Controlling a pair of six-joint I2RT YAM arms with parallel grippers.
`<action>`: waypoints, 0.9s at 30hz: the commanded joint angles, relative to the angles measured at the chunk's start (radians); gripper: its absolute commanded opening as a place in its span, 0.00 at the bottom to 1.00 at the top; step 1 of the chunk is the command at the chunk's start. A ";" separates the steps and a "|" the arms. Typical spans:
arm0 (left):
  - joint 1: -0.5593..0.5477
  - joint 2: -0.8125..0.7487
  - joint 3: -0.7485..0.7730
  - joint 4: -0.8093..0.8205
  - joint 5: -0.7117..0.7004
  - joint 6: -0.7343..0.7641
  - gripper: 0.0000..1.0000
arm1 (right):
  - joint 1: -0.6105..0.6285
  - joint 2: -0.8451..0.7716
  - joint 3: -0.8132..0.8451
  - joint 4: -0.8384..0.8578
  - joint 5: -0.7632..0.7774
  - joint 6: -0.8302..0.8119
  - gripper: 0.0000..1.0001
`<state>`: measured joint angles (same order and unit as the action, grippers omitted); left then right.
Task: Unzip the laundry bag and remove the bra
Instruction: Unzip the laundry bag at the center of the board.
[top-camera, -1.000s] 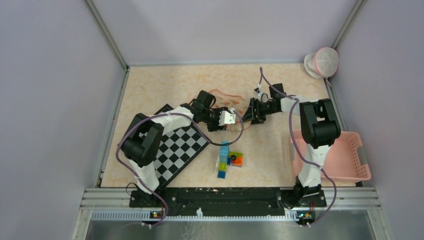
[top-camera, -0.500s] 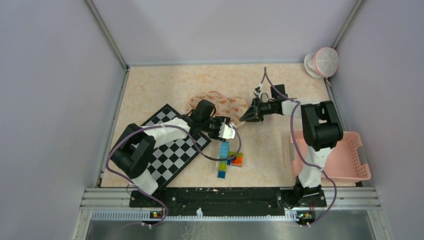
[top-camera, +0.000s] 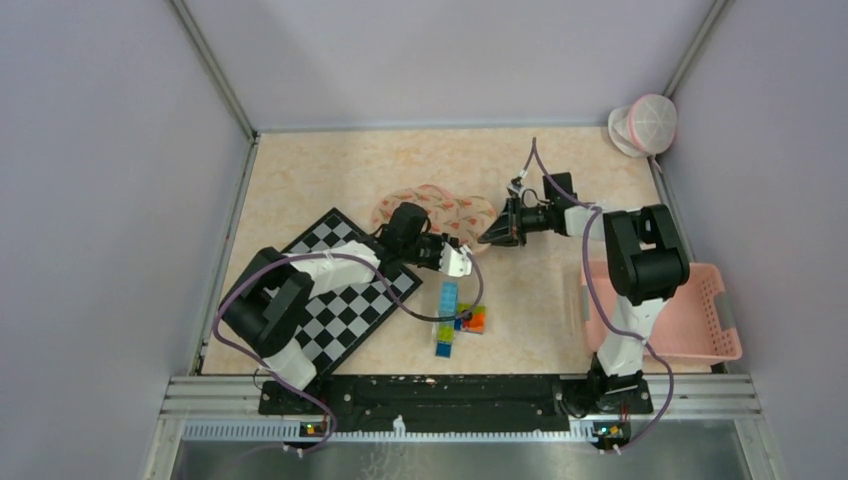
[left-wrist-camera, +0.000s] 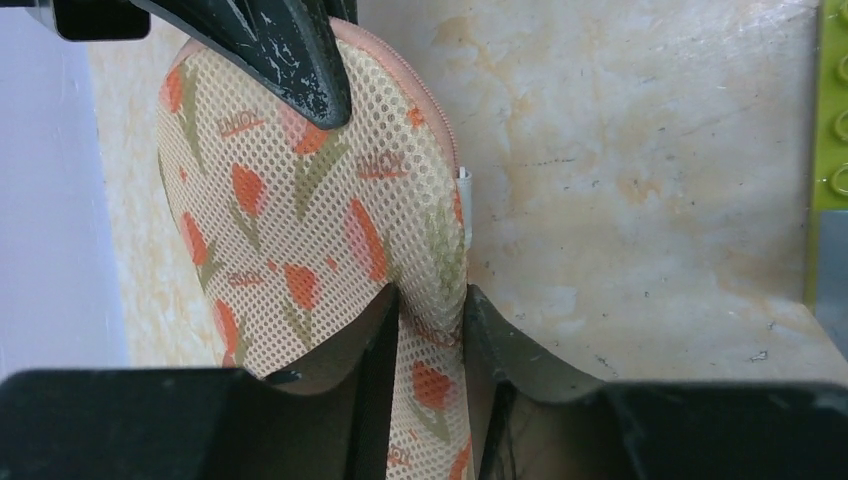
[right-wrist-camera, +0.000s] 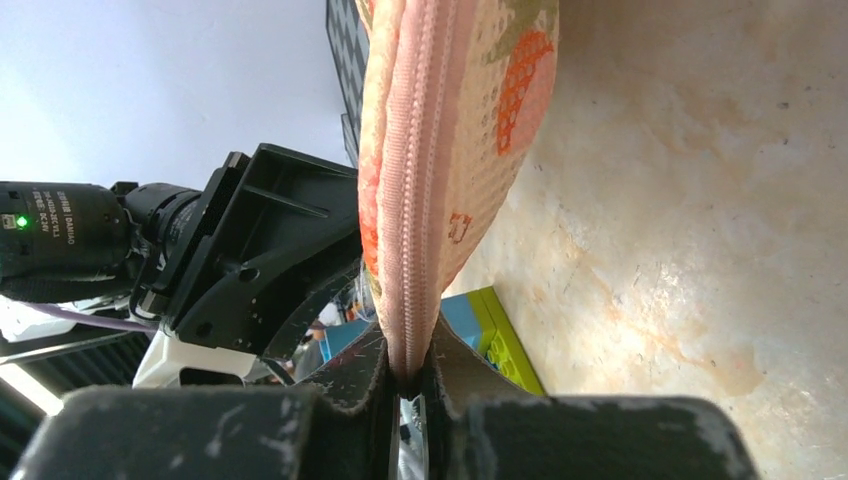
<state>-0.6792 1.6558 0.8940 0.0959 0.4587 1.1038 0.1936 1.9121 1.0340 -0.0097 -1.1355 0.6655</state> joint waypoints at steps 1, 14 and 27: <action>-0.002 -0.002 0.041 0.021 -0.030 -0.059 0.29 | 0.004 -0.060 0.007 0.043 -0.044 0.019 0.15; 0.022 0.070 0.271 -0.302 0.086 -0.184 0.00 | -0.120 -0.229 0.009 -0.077 0.047 -0.170 0.65; 0.154 0.264 0.640 -0.805 0.448 -0.161 0.00 | -0.145 -0.628 -0.094 -0.188 0.248 -0.755 0.65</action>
<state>-0.5465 1.9167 1.4921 -0.5728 0.7544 0.9627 0.0429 1.4559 1.0176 -0.2329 -0.9485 0.1341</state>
